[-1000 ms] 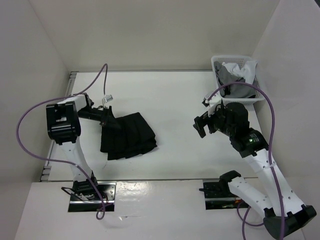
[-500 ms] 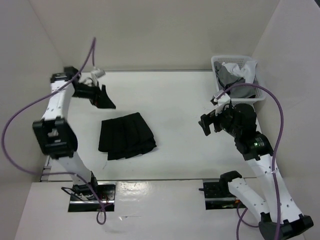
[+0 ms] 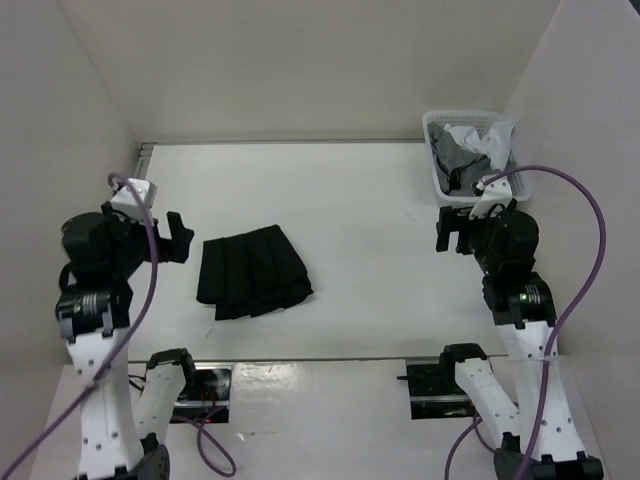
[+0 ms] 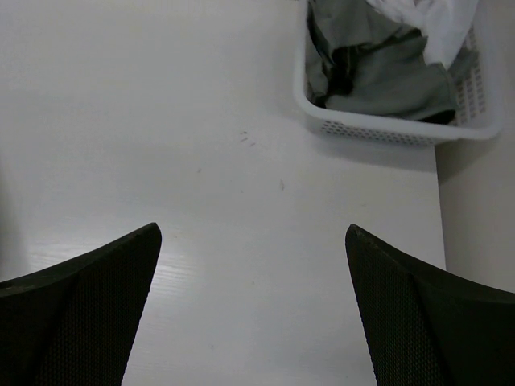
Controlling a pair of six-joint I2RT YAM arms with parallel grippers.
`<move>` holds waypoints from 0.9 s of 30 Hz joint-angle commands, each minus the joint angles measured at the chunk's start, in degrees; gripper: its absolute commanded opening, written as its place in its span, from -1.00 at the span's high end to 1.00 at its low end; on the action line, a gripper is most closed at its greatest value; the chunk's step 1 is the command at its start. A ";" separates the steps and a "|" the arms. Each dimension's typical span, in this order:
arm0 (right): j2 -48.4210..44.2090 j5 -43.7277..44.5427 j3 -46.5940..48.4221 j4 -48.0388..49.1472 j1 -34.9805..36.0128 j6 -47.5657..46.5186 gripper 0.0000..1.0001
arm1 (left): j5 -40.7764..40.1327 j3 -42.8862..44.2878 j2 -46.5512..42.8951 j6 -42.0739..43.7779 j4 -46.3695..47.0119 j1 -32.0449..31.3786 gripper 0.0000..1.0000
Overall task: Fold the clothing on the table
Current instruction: Fold the skirt
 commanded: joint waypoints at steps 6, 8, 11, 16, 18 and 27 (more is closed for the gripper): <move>8.45 7.28 0.76 0.23 -3.20 4.28 -0.98 | -9.08 -10.59 1.14 -3.97 3.68 2.10 -1.00; 9.15 7.28 0.76 -0.29 -3.20 4.28 -0.98 | -8.30 -11.13 1.67 -3.45 3.69 3.32 -1.00; 9.86 6.76 1.29 -0.82 -3.82 4.28 -0.98 | -6.98 -11.13 2.90 -2.91 4.21 4.55 -1.00; 10.48 6.23 1.29 -0.82 -3.82 4.28 -0.98 | -6.45 -11.13 5.27 -2.39 4.21 5.18 -1.00; 9.96 6.23 1.29 -0.82 -4.35 4.28 -0.98 | -6.45 -11.13 5.27 -2.39 4.21 5.18 -1.00; 7.05 5.17 1.29 -0.82 -4.87 3.75 -0.98 | -5.92 -11.13 5.27 -2.39 4.21 5.18 -1.00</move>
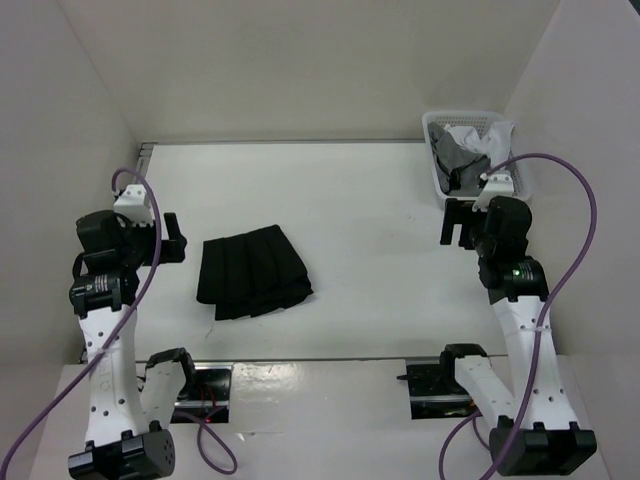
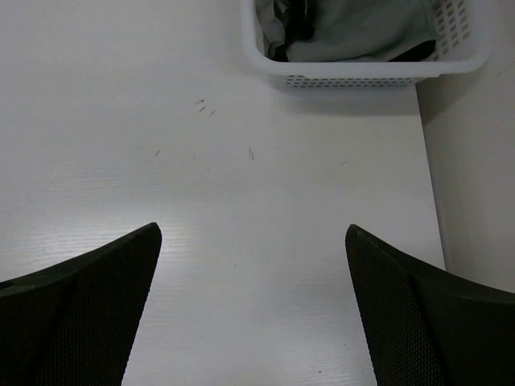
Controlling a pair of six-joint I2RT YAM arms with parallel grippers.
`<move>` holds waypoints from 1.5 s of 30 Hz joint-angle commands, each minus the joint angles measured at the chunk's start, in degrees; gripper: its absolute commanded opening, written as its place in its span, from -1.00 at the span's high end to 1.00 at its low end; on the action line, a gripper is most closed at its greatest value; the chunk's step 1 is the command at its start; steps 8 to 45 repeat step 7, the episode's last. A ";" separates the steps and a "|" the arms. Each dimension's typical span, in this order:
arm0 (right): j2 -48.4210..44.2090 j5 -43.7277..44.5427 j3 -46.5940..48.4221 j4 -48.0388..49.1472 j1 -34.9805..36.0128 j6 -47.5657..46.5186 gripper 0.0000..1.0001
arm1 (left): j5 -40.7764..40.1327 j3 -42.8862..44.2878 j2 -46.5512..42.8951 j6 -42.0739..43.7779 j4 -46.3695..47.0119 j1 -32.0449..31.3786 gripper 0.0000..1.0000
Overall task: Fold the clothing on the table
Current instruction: Fold the skirt
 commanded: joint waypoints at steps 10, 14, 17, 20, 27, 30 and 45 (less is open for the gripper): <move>-0.16 -1.77 1.33 0.09 -0.46 -0.42 -0.98 | 1.42 0.52 -0.17 0.15 2.09 0.34 -1.00; -0.16 -1.77 1.33 0.09 -0.46 -0.42 -0.98 | 1.42 0.52 -0.17 0.15 2.09 0.34 -1.00; -0.16 -1.77 1.33 0.09 -0.46 -0.42 -0.98 | 1.42 0.52 -0.17 0.15 2.09 0.34 -1.00; -0.16 -1.77 1.33 0.09 -0.46 -0.42 -0.98 | 1.42 0.52 -0.17 0.15 2.09 0.34 -1.00; -0.16 -1.77 1.33 0.09 -0.46 -0.42 -0.98 | 1.42 0.52 -0.17 0.15 2.09 0.34 -1.00; -0.16 -1.77 1.33 0.09 -0.46 -0.42 -0.98 | 1.42 0.52 -0.17 0.15 2.09 0.34 -1.00; -0.16 -1.77 1.33 0.09 -0.46 -0.42 -0.98 | 1.42 0.52 -0.17 0.15 2.09 0.34 -1.00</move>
